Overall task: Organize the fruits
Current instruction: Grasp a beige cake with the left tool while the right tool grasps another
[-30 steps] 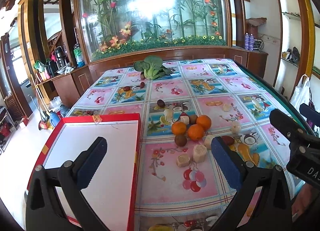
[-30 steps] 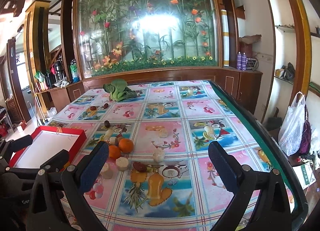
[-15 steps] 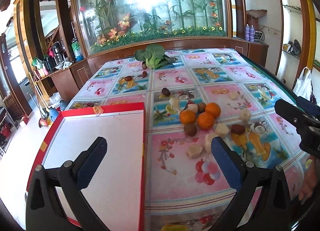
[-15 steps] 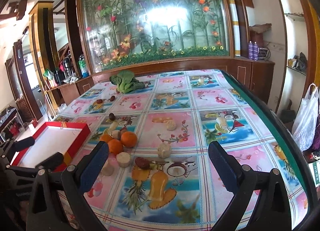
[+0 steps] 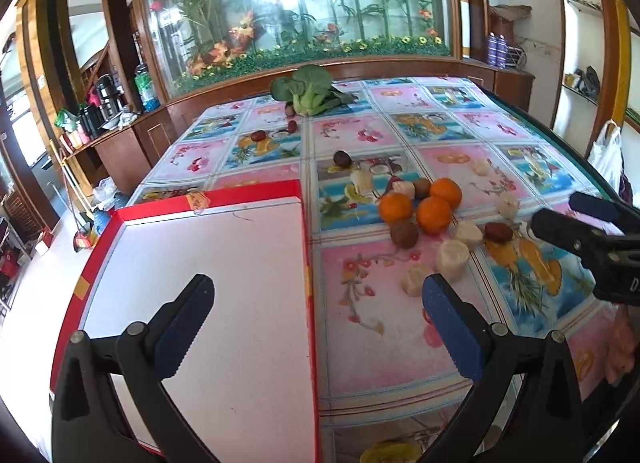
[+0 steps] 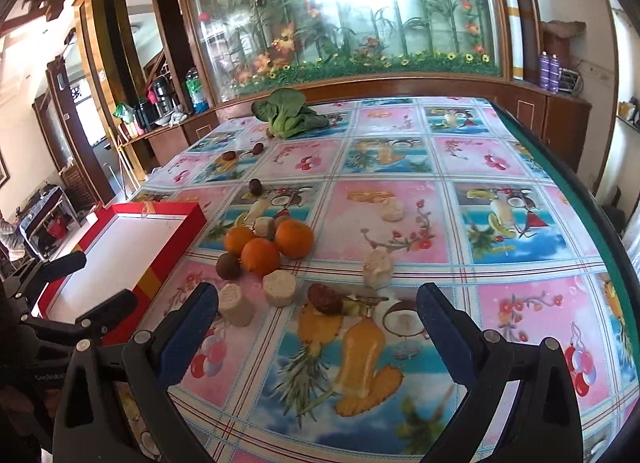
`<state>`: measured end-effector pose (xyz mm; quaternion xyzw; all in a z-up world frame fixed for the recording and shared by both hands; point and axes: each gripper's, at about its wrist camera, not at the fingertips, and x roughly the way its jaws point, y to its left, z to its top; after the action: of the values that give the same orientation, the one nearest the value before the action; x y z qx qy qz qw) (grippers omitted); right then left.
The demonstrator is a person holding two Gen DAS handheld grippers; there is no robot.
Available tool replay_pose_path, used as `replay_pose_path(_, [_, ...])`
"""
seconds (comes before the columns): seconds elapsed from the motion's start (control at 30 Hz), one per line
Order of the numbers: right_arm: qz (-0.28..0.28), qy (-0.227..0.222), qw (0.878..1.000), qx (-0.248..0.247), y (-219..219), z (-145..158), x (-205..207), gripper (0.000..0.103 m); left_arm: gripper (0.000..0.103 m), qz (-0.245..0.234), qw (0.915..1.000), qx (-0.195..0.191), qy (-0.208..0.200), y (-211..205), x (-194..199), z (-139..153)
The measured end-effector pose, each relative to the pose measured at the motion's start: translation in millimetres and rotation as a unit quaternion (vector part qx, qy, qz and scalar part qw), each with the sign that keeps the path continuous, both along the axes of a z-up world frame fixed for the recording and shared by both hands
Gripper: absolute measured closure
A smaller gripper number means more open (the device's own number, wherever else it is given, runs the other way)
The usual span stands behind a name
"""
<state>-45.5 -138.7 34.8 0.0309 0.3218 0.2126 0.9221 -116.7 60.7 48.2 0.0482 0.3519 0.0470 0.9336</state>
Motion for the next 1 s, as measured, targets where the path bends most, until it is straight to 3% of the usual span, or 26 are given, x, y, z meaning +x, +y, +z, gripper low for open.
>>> replay_pose_path(0.17, [0.019,0.02,1.0,0.001,8.2,-4.4,3.3,0.011,0.0,-0.019,0.9997,0.008,0.014,-6.1,0.5,-5.7])
replay_pose_path(0.23, [0.035,0.03,0.999,0.01,12.4,-6.7,4.6,0.021,0.0,-0.026,0.9994,0.008,0.023,-6.9,1.5,-6.5])
replay_pose_path(0.57, [0.097,0.07,0.993,0.011,48.4,-16.9,9.7,0.036,0.0,-0.023,0.999,0.008,0.037,4.1,-0.2,-13.8])
replay_pose_path(0.7, [0.098,0.1,0.99,0.017,59.5,-24.1,21.1,0.055,0.0,-0.028,0.9989,0.004,0.038,6.8,-0.1,-13.7])
replay_pose_path(0.8, [0.099,0.129,0.986,0.025,64.9,-31.5,29.9,0.063,0.0,-0.03,0.9989,0.004,0.037,8.0,-0.1,-13.1])
replay_pose_path(0.9, [0.098,0.132,0.986,0.016,71.2,-34.3,32.6,0.077,0.001,-0.031,0.9989,0.01,0.034,8.3,0.8,-11.7])
replay_pose_path(1.0, [0.095,0.134,0.986,0.027,66.9,-36.0,34.3,0.077,0.008,-0.039,0.9985,0.007,0.037,5.4,3.8,-11.1])
